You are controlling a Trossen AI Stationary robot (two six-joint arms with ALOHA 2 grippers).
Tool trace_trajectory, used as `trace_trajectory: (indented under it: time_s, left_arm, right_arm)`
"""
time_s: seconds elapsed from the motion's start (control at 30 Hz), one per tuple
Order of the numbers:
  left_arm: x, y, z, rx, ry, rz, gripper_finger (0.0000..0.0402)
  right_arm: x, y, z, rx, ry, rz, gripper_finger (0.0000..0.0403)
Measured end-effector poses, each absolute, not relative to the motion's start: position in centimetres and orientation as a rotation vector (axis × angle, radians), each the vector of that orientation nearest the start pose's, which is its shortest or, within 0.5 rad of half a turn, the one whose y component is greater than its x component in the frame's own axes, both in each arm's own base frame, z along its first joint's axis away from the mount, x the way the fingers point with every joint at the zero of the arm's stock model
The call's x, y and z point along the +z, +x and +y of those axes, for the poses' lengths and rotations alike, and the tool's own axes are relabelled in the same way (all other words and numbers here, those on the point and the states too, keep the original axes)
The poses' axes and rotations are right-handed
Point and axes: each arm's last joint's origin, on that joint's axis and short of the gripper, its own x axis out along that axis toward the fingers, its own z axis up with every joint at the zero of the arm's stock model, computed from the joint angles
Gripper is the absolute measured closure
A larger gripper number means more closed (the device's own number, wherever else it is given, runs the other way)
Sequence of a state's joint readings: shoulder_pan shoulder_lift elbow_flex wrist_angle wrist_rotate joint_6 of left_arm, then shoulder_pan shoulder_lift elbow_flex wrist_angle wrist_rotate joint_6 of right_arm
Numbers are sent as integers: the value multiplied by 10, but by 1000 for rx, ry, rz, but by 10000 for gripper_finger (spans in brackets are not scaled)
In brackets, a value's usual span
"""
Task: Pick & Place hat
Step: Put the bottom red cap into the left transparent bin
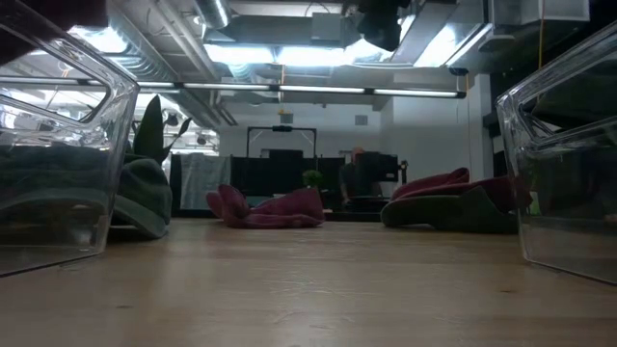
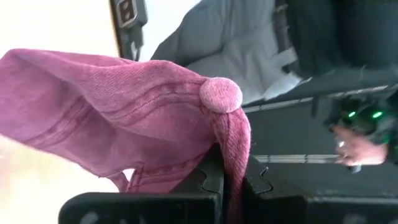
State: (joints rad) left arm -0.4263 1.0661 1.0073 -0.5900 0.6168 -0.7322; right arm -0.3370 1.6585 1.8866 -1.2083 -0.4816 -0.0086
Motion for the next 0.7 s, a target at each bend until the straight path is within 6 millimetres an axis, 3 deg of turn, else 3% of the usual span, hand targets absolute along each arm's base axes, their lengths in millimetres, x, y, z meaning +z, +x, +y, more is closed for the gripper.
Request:
trace_trajectory:
  time_s: [0.7]
  left_arm:
    - [279,205,-111,-671,-378,1203,398]
  right_arm:
    - [402,307,-95,93,316,906,256]
